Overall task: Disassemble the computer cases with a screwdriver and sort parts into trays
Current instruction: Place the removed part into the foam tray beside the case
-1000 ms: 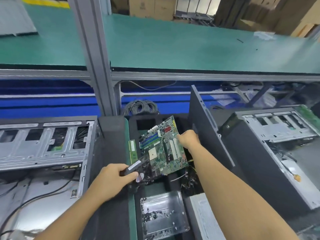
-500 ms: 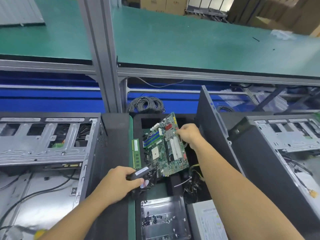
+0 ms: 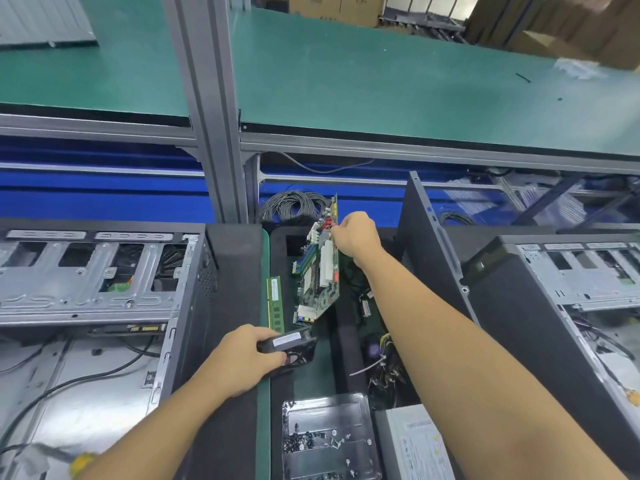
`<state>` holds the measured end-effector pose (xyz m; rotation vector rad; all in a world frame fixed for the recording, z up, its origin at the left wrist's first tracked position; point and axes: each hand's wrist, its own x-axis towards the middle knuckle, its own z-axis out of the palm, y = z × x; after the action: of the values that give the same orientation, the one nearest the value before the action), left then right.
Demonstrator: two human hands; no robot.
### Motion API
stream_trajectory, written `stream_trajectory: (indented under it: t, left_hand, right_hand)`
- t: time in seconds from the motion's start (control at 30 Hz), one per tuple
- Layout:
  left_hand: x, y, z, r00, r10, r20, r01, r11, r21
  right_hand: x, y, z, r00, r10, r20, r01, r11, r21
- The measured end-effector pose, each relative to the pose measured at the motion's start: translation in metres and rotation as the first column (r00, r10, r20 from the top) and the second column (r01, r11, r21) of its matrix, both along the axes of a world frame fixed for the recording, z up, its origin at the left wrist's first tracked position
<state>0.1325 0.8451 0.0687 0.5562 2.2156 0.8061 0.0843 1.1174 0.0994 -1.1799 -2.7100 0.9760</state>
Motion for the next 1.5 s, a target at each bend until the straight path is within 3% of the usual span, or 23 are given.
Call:
stream_trajectory:
  t: [0.17, 0.47, 0.63, 0.77, 0.87, 0.93, 1.0, 1.07, 1.13, 1.2, 1.3, 1.43, 1.5]
  left_hand:
    - [-0.001, -0.001, -0.007, 0.992, 0.072, 0.1, -0.075, 0.997, 0.025]
    - [0.001, 0.007, -0.011, 0.971, 0.182, 0.153, -0.196, 0.977, 0.082]
    - [-0.001, 0.012, -0.017, 0.963, 0.148, 0.225, -0.182, 0.973, 0.141]
    - [0.0, 0.014, -0.023, 0.944, 0.101, 0.314, -0.158, 0.974, 0.161]
    - [-0.001, 0.018, -0.028, 0.95, 0.07, 0.305, -0.121, 0.981, 0.151]
    - [-0.002, 0.023, -0.031, 0.945, 0.087, 0.316, -0.138, 0.98, 0.144]
    - [-0.001, 0.028, -0.032, 0.934, 0.101, 0.341, -0.161, 0.975, 0.153]
    - [0.0, 0.034, -0.032, 0.915, 0.104, 0.39, -0.188, 0.965, 0.183]
    - [0.001, 0.039, -0.03, 0.88, 0.114, 0.46, -0.224, 0.956, 0.191]
    - [0.003, 0.043, -0.031, 0.834, 0.146, 0.532, -0.28, 0.943, 0.181]
    - [0.006, 0.047, -0.035, 0.764, 0.193, 0.616, -0.343, 0.93, 0.134]
    - [0.009, 0.052, -0.034, 0.868, 0.184, 0.462, -0.24, 0.969, 0.064]
    - [0.01, 0.052, -0.029, 0.885, 0.224, 0.408, -0.273, 0.96, 0.065]
  right_hand:
    - [0.011, 0.006, -0.015, 0.998, -0.017, 0.064, 0.021, 0.998, -0.06]
    - [0.019, 0.02, -0.02, 0.994, -0.105, 0.022, 0.107, 0.983, -0.148]
    - [0.036, 0.035, -0.02, 0.974, -0.218, 0.062, 0.226, 0.953, -0.203]
    - [0.042, 0.037, -0.028, 0.962, -0.248, 0.111, 0.264, 0.951, -0.161]
    - [0.051, 0.026, -0.016, 0.972, -0.164, 0.17, 0.171, 0.985, -0.025]
    - [0.062, 0.008, -0.001, 0.996, -0.08, 0.041, 0.078, 0.996, 0.038]
    - [0.081, -0.019, 0.014, 0.981, 0.164, -0.104, -0.166, 0.986, -0.008]
    - [0.102, -0.045, 0.018, 0.888, 0.457, 0.041, -0.449, 0.884, -0.127]
    - [0.117, -0.064, 0.009, 0.74, 0.612, 0.278, -0.572, 0.791, -0.218]
    - [0.125, -0.073, -0.006, 0.702, 0.611, 0.366, -0.601, 0.784, -0.154]
    - [0.129, -0.077, -0.02, 0.77, 0.543, 0.336, -0.569, 0.822, -0.023]
    - [0.133, -0.084, -0.031, 0.783, 0.486, 0.388, -0.561, 0.821, 0.103]
    - [0.134, -0.09, -0.039, 0.77, 0.456, 0.446, -0.562, 0.815, 0.137]
